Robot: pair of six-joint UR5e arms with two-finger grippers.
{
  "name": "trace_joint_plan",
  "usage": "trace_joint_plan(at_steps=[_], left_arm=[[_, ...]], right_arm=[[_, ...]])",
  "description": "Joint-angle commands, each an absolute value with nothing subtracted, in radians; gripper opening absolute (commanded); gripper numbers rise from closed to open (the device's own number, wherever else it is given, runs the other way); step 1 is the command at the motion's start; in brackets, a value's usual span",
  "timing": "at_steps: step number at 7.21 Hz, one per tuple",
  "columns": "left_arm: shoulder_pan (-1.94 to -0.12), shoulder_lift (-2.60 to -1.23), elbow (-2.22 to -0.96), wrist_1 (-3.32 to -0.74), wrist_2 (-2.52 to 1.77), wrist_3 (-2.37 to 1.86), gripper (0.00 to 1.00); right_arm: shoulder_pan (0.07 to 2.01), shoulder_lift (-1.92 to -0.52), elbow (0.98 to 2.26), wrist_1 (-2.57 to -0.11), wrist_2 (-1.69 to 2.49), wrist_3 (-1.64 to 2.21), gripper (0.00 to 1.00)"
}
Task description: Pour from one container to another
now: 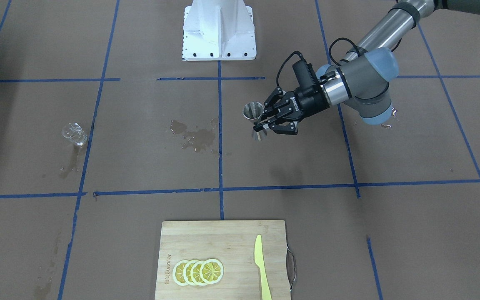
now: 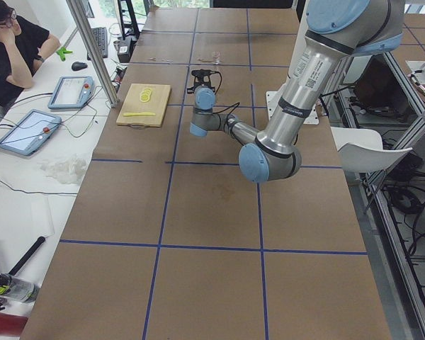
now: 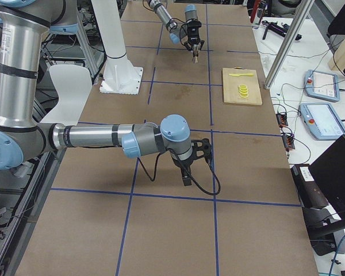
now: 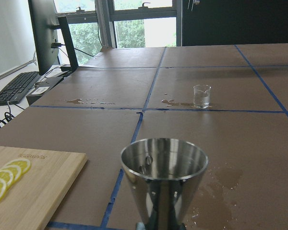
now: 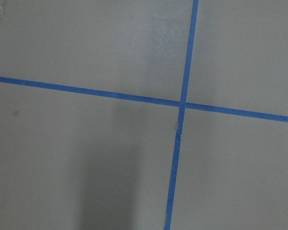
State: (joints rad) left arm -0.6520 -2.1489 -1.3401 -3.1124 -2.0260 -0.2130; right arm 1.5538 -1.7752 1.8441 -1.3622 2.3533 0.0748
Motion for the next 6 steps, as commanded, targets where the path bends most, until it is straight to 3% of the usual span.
trace_joint_plan(at_steps=[1,6], left_arm=[[-0.582,-2.238,-1.287,-3.083,-1.930,-0.213,0.00],[-0.577,-2.264,-1.256,-3.069,-1.931,-0.213,0.00]], right_arm=[[1.554,-1.778,1.844,-1.362,2.353,0.078,1.00],[1.554,-1.775,1.861,-1.359,2.361,0.080,1.00]])
